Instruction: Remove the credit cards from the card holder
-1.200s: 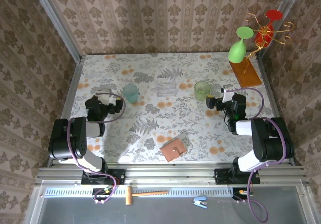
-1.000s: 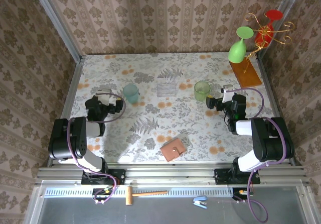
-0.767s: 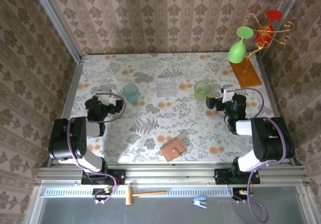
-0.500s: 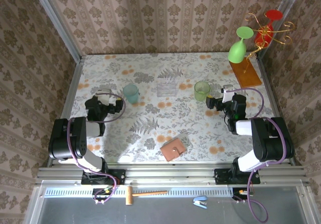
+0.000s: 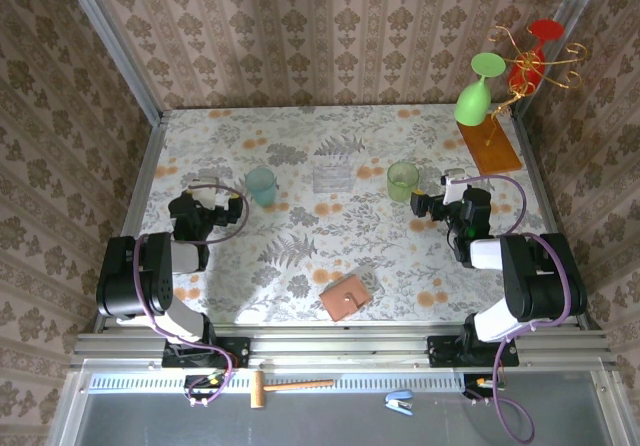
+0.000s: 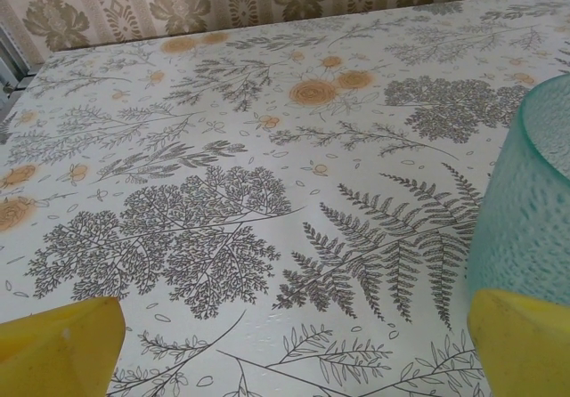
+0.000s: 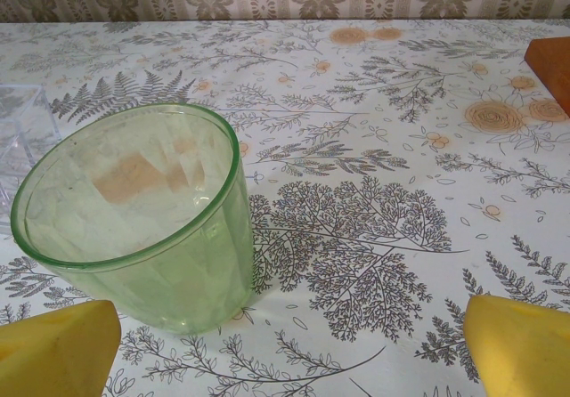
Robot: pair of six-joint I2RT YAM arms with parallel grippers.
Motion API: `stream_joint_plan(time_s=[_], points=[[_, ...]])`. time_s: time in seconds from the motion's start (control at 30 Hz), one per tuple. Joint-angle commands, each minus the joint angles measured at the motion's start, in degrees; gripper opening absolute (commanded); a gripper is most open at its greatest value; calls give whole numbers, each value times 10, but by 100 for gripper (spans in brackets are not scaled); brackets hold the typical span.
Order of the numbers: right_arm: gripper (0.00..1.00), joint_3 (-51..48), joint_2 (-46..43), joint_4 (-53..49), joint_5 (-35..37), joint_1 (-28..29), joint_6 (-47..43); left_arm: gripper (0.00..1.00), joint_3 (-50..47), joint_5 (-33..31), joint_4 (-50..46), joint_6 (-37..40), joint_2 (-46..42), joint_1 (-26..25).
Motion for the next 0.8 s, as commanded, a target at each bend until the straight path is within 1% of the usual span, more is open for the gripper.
stream_joint_plan(time_s=[0.0, 0.07, 0.17, 0.27, 0.37, 0.4, 0.53, 0.6, 0.63, 0.7, 0.77], points=[[100, -7, 3, 22, -10, 0, -9, 100, 8, -8, -4, -6, 0, -1], [100, -7, -1, 21, -4, 0, -8, 100, 7, -14, -4, -4, -2, -4], [100, 7, -33, -32, 24, 4, -3, 100, 0, -27, -7, 10, -20, -18], [100, 33, -55, -101, 19, 5, -3, 100, -12, -55, -12, 23, -48, -37], [100, 32, -70, -118, 23, 6, -1, 100, -22, -80, -21, 24, -79, -47], [100, 32, -92, -128, 24, 6, -1, 100, -23, -85, -34, 25, -91, -51], [100, 49, -142, -215, 32, 7, 3, 100, -9, -124, -110, 29, -148, -72], [97, 59, -168, -259, 32, 7, 19, 100, 3, -159, -160, 9, -176, -84], [95, 66, -182, -288, 27, 9, 26, 100, 14, -180, -199, -5, -194, -91], [92, 81, -207, -346, 27, 14, 46, 100, 36, -195, -275, -18, -225, -108], [87, 94, -228, -402, 23, 22, 68, 100, 48, -212, -326, -30, -253, -129]])
